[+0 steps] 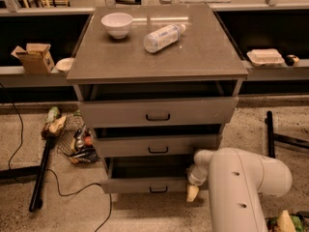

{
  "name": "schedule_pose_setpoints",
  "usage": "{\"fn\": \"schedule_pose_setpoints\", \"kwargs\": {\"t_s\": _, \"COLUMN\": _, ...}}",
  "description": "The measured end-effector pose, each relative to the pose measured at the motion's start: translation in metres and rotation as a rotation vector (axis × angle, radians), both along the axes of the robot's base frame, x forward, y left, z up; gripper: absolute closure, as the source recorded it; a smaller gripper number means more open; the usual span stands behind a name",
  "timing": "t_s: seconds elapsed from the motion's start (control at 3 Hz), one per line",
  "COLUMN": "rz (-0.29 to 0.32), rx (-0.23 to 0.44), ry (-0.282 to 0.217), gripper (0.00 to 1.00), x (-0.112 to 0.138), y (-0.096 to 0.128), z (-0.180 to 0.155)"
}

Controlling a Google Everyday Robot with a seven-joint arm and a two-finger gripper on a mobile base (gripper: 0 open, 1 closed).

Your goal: Open bottom drawer

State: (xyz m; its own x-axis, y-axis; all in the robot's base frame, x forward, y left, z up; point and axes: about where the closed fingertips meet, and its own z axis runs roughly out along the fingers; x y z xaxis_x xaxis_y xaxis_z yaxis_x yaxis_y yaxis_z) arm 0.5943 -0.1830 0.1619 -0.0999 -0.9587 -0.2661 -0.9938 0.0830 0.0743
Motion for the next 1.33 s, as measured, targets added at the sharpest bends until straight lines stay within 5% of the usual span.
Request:
{"fn": "schedule_pose_setpoints", "kwargs": {"t_s": 0.67, "rz": -0.022, "rx": 0.003, "ry": -0.063, "gripper": 0.62, "x": -0.049, "y": 0.003, "z": 0.019}}
{"fn": "schedule_pose_setpoints", "kwargs": {"t_s": 1.33, "rz": -0.029, "rx": 0.013, "ry": -0.068, "gripper": 1.0, "x": -0.059, "y": 0.002, "z": 0.025}}
